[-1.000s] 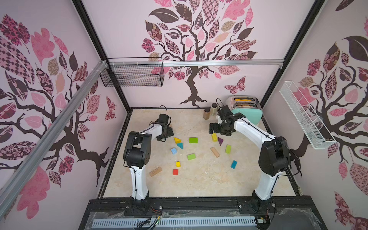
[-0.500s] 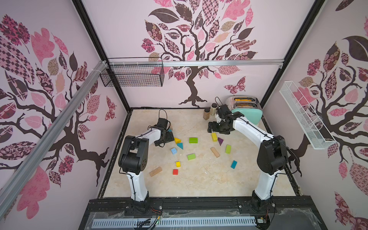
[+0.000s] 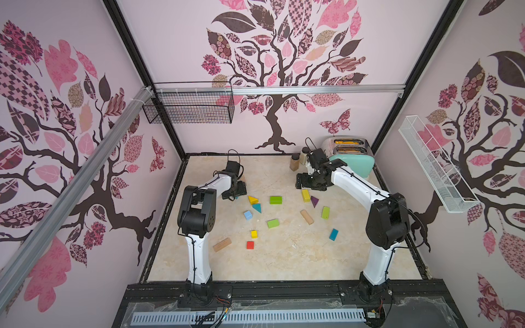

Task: Assemble a carrot with building blocks
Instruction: Pick up the building block from the center of the board.

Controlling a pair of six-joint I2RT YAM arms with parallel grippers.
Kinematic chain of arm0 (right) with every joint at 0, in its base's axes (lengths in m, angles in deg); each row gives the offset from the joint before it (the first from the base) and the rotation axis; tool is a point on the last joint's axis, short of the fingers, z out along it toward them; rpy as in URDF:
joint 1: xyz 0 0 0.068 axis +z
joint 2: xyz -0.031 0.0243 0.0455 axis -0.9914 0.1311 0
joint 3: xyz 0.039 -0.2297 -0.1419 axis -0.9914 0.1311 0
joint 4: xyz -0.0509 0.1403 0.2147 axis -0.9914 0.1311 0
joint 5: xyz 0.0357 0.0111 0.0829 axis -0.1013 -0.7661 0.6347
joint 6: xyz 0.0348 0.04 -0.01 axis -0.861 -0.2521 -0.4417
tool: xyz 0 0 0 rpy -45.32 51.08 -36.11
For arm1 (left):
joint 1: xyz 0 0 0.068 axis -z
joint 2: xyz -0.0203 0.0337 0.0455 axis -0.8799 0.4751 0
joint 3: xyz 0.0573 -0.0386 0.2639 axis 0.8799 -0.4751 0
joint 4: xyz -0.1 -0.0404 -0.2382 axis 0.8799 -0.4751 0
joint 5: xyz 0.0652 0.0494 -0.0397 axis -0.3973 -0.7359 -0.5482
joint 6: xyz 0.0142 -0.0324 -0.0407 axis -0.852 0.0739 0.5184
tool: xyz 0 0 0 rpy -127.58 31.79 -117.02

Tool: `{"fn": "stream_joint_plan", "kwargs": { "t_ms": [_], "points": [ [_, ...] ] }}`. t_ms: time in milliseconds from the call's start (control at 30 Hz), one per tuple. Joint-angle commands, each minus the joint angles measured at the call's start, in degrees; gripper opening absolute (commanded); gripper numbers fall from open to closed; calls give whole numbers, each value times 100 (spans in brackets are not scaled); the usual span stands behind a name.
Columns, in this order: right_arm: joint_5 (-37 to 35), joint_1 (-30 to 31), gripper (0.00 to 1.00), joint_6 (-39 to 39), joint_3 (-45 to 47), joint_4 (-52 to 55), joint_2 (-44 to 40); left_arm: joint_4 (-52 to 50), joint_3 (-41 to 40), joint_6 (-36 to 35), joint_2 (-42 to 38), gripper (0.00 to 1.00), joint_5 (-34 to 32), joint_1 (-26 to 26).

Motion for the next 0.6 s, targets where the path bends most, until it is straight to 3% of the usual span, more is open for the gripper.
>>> {"fn": "stream_joint_plan", "kwargs": {
  "t_ms": [0, 167, 367, 567],
  "points": [
    [-35, 29, 87, 9, -40, -72, -160, -158, 6, -116, 291, 64, 45, -32],
    [-18, 33, 75, 13, -25, -68, -185, -255, -156, -122, 121, 41, 235, 37],
    [26, 41, 71, 2, 42, -108, -214, -285, -734, -50, -454, 22, 455, 221],
    [11, 77, 70, 15, 19, -111, -245, -441, -816, 30, -1090, 20, 950, 248]
  ]
}}
